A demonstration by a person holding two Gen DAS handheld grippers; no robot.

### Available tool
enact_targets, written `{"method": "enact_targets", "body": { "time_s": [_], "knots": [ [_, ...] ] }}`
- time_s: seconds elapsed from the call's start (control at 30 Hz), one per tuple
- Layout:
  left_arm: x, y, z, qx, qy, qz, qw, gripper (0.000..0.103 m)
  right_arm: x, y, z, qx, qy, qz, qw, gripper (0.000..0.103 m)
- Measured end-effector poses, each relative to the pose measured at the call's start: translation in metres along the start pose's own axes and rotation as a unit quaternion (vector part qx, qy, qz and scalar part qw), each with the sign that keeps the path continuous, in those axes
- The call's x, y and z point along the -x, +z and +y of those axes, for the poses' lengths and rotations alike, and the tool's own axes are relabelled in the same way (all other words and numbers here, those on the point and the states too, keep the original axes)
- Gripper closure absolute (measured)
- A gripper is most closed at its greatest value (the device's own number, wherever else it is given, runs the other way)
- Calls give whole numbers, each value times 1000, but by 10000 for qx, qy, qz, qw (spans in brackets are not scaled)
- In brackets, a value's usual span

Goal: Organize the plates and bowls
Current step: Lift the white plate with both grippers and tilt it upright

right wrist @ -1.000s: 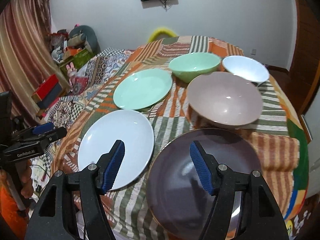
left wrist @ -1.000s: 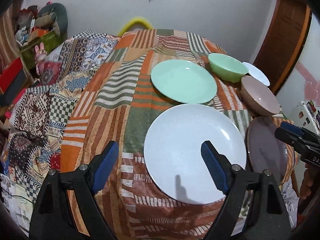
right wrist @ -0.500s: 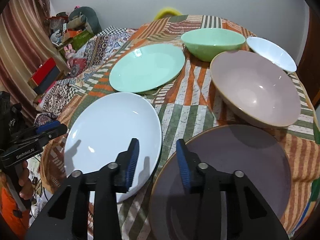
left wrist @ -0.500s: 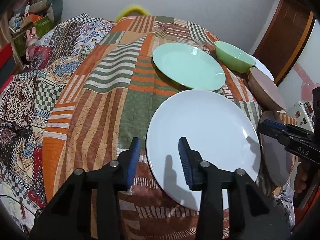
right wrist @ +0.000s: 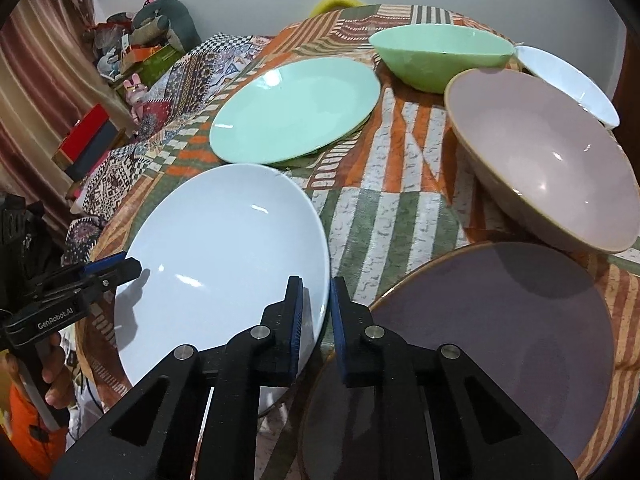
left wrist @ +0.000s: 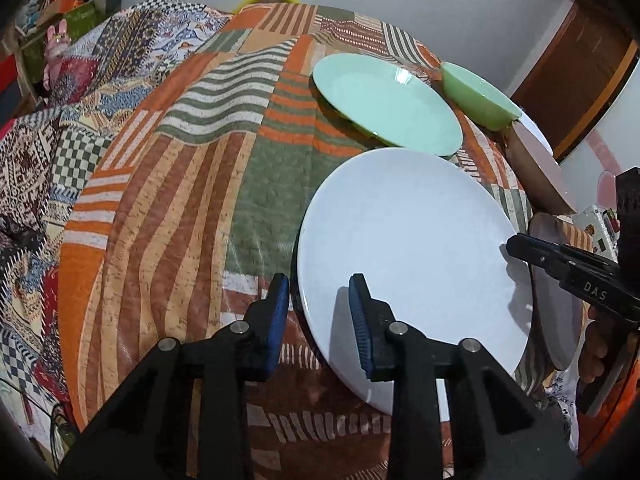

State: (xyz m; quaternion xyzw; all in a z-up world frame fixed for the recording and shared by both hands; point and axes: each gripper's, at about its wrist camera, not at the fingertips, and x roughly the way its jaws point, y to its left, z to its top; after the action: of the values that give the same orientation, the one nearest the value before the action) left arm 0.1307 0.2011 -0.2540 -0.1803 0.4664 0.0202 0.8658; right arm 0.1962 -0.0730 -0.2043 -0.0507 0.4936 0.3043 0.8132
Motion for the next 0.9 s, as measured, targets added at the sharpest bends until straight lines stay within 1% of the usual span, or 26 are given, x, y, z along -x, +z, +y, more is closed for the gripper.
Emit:
{"method": "enact_targets", "body": {
  "time_s": [0.1,0.23,0.3,0.33,0.53,0.67,0.73,0.9],
  "knots": [
    [-5,-1,3,112,-116,106,9998,72,-1,1,-3,-12,32,39,10000,90],
    [-7,0,2,119,-139,130,9997,72,-6,4,-3,13,102,123,9999,89],
    [-6,0,2,127,-240,150,9995,74,-7,6,-3,18,147,162,9998,88],
    [-6,-1,1,123,-208,148,9996,74,-8,6,-2,28,161,180,9997,86],
    [0,-3,-4,116,-114,165,9997,75,-6,6,3,-10,58,179,9998,86],
    [10,-6,-3,139,-252,101,9995,75,-3,4,5,-17,16,182,9998,86],
    [16,-7,-4,175,-294,66,9994,75,-2,3,4,-99,61,175,9998,86],
    [31,-9,-14,63,-139,-74,9999,75,10,-1,7,-97,79,52,9999,86]
  ]
}}
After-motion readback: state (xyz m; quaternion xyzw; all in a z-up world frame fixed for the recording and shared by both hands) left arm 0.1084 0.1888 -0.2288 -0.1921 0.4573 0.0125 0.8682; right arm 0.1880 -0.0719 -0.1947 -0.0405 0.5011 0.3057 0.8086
